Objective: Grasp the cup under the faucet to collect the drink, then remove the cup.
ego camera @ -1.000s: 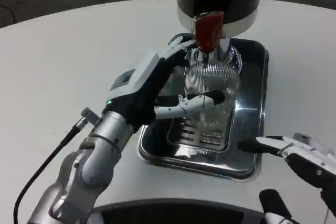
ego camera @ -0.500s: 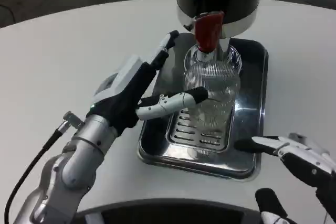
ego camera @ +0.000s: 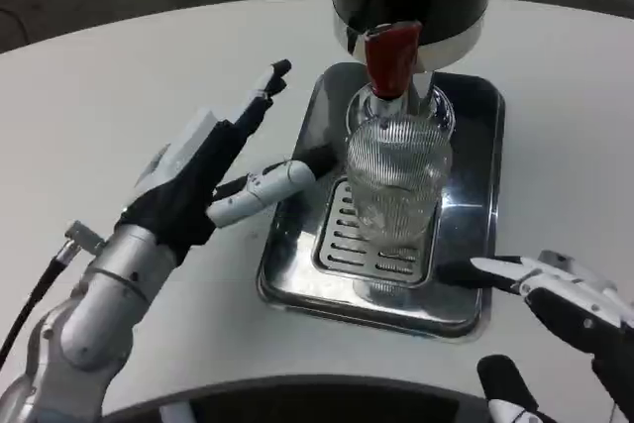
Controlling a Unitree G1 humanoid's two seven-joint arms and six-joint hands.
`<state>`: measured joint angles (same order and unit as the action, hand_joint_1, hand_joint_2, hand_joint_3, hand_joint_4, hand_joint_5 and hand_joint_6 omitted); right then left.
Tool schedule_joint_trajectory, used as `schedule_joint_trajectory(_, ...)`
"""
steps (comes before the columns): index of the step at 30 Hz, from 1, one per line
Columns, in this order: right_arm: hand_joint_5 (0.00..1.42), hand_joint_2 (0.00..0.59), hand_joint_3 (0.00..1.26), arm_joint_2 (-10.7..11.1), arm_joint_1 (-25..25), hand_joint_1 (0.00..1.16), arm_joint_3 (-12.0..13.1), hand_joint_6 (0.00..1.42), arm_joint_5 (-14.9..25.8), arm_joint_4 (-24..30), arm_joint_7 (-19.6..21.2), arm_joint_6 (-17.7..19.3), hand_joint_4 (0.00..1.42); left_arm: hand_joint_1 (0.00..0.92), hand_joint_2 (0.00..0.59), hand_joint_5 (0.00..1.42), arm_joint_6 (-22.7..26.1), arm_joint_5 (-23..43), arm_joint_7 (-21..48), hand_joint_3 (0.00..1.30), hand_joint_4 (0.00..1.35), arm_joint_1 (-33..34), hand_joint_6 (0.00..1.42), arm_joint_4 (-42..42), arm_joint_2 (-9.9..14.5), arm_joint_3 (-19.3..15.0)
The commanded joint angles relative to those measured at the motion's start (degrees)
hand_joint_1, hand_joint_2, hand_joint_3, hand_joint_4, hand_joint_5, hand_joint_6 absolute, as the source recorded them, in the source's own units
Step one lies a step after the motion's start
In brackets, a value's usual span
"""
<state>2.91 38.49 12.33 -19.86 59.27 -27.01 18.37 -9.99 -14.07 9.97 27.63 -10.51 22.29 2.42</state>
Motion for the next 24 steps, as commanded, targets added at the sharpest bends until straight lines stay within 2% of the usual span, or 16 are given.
schedule_joint_trajectory(1, 0.17, 0.565, 0.29, -0.1, 0.7, 0.50, -0.1, 0.05, -0.2, 0.7, 0.6, 0.0, 0.25, 0.000, 0.046, 0.10, 2.4, 4.6, 1.8, 0.00, 0.00, -3.3, 0.12, 3.6, 0.4, -3.3)
schedule_joint_trajectory(6, 0.17, 0.565, 0.29, -0.1, 0.8, 0.51, -0.3, 0.05, -0.2, 0.7, 0.7, -0.2, 0.25, 0.000, 0.063, 0.19, 5.6, 10.2, 3.0, 0.05, 0.02, -5.9, 0.22, 9.1, -0.2, -6.8)
schedule_joint_trajectory(11, 0.17, 0.565, 0.29, -0.2, 0.4, 0.51, -1.1, 0.05, -0.8, 0.7, 0.7, -0.4, 0.25, 0.005, 0.078, 0.25, 9.3, 14.5, 3.2, 0.12, 0.12, -8.0, 0.27, 15.8, -0.2, -9.7)
schedule_joint_trajectory(17, 0.17, 0.565, 0.29, -0.3, 0.7, 0.51, -1.4, 0.05, -1.1, 0.7, 0.8, -0.3, 0.25, 0.033, 0.072, 0.30, 11.5, 16.9, 3.5, 0.20, 0.20, -9.0, 0.30, 20.2, -0.3, -10.8)
schedule_joint_trajectory(19, 0.17, 0.565, 0.29, -0.3, 0.6, 0.51, -1.2, 0.05, -1.0, 0.7, 0.9, -0.4, 0.25, 0.046, 0.073, 0.38, 12.2, 17.6, 3.4, 0.27, 0.28, -9.4, 0.36, 22.1, -0.5, -11.2)
schedule_joint_trajectory(24, 0.17, 0.565, 0.29, -0.2, 0.6, 0.51, -1.1, 0.05, -0.9, 0.7, 1.0, -0.6, 0.25, 0.061, 0.076, 0.49, 14.8, 21.0, 3.6, 0.39, 0.40, -9.0, 0.45, 27.2, -1.1, -12.2)
